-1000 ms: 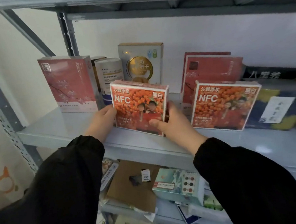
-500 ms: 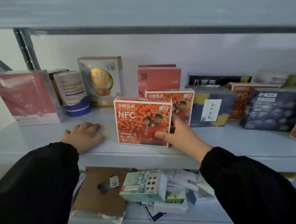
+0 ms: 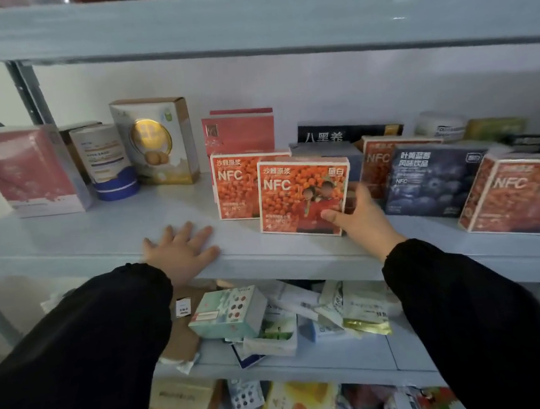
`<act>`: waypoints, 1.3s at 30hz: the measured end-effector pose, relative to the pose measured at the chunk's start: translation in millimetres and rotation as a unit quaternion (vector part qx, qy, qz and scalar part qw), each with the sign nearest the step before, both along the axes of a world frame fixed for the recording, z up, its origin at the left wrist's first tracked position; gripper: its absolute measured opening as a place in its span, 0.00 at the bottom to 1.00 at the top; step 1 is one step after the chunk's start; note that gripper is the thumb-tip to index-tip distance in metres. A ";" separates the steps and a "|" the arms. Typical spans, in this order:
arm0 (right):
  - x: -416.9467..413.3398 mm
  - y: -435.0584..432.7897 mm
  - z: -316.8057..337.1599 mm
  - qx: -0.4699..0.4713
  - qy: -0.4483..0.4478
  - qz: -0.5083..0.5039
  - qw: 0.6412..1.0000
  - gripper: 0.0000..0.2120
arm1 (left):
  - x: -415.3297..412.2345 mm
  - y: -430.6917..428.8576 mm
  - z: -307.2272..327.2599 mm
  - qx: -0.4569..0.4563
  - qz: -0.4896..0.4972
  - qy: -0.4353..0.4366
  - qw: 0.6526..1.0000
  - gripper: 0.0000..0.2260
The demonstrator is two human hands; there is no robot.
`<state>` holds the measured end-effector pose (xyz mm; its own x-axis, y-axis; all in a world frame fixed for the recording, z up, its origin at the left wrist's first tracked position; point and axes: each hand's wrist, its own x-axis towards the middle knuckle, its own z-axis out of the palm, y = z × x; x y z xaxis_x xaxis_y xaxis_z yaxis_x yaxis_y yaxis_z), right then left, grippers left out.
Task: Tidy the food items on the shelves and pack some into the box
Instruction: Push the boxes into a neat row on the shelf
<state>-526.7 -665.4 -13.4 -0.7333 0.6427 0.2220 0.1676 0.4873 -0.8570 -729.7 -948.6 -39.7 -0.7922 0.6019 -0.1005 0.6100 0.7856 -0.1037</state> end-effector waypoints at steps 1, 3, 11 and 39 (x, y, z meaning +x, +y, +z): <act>6.3 6.5 0.5 -0.002 -0.002 0.002 1.000 0.29 | 9.0 5.1 -1.0 -0.009 -0.005 0.002 1.000 0.30; 16.5 17.6 -0.3 0.016 -0.013 0.006 1.000 0.32 | 28.2 16.9 0.0 -0.031 -0.022 0.009 0.999 0.30; 21.1 23.4 -13.9 0.101 -0.089 0.000 0.991 0.25 | 86.7 62.9 -6.2 0.012 -0.018 -0.008 1.000 0.37; 23.2 25.7 -35.2 0.268 0.018 -0.082 0.960 0.45 | 92.0 65.3 -13.5 0.043 0.009 0.003 0.999 0.38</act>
